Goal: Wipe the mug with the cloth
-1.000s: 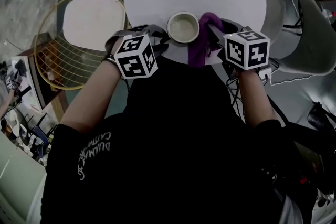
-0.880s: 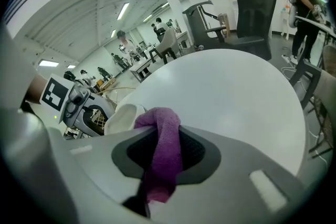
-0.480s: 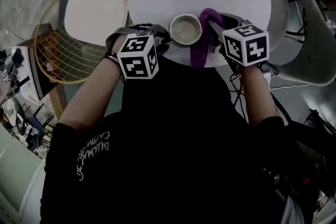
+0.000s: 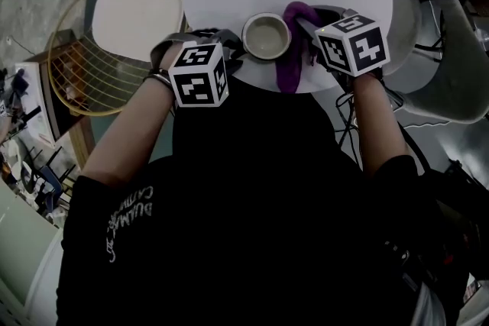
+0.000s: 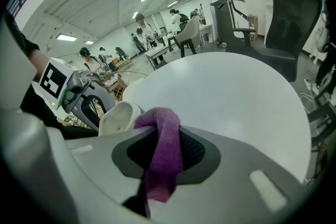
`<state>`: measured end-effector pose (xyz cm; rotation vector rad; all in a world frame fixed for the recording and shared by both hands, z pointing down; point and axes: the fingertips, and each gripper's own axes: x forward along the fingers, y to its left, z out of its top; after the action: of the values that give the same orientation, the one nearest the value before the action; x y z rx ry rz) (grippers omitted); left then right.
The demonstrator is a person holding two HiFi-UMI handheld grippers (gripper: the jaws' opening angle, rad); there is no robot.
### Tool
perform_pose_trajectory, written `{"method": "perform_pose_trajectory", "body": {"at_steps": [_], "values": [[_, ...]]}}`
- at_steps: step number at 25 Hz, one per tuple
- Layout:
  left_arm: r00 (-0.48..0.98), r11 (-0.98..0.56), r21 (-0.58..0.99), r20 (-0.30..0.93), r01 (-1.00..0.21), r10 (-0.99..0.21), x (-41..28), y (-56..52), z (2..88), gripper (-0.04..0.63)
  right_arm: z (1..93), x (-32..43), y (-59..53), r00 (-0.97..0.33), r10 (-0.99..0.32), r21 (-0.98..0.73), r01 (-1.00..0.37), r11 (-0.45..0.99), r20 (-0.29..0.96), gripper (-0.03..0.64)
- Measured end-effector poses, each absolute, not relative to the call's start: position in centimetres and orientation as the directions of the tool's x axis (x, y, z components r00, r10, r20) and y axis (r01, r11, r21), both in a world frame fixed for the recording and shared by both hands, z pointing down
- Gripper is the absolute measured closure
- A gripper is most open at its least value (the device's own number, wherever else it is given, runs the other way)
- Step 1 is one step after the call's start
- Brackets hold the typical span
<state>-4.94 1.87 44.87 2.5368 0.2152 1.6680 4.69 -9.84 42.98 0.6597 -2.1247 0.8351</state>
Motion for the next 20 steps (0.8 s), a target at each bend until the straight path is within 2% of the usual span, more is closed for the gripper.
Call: {"method": "perform_pose_trajectory", "body": {"at_steps": [20], "values": [[0.379, -0.984, 0.170, 0.908, 0.053, 0.177, -4.7, 2.2, 44.8, 0.489, 43.1, 2.6, -12.0, -0.565, -0.169, -0.289, -0.630, 0.721, 0.808, 0.532]]}}
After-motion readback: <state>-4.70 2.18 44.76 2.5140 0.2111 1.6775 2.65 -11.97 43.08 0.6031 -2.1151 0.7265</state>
